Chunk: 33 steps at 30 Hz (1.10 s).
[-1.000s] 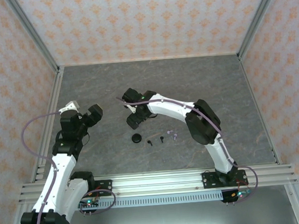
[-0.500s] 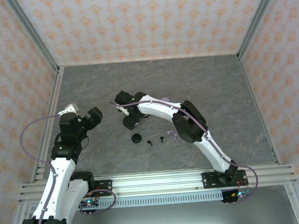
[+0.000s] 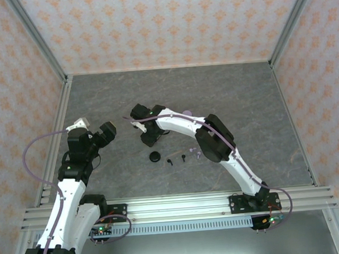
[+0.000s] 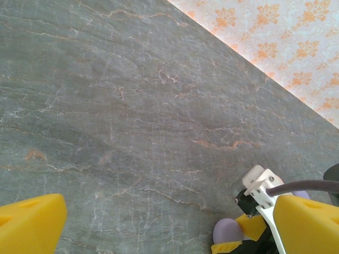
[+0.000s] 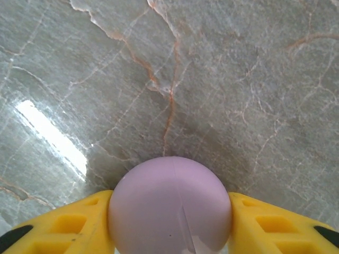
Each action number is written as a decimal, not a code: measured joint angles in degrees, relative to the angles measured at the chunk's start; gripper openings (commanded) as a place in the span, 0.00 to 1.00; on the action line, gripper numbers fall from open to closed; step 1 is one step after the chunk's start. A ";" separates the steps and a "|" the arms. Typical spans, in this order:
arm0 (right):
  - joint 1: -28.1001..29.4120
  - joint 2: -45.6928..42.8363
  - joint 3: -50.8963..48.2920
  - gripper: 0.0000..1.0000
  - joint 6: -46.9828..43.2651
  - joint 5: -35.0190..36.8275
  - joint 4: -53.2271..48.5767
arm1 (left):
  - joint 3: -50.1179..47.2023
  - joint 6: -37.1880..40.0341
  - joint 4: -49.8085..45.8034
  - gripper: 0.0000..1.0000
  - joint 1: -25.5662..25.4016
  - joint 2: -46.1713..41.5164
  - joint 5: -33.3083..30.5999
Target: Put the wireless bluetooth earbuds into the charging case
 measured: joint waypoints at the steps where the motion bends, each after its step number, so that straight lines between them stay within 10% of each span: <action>1: 0.00 -0.52 -0.83 0.47 -0.02 0.28 0.31 | 0.00 0.00 0.02 1.00 0.00 0.00 0.17; 19: -2.38 -44.50 -35.50 0.45 -3.98 1.22 22.95 | 5.66 0.83 7.85 0.91 -0.79 6.73 25.70; 33: -2.27 -63.80 -51.78 0.45 -20.06 1.25 38.16 | 19.23 1.05 13.94 0.89 -17.35 18.45 39.28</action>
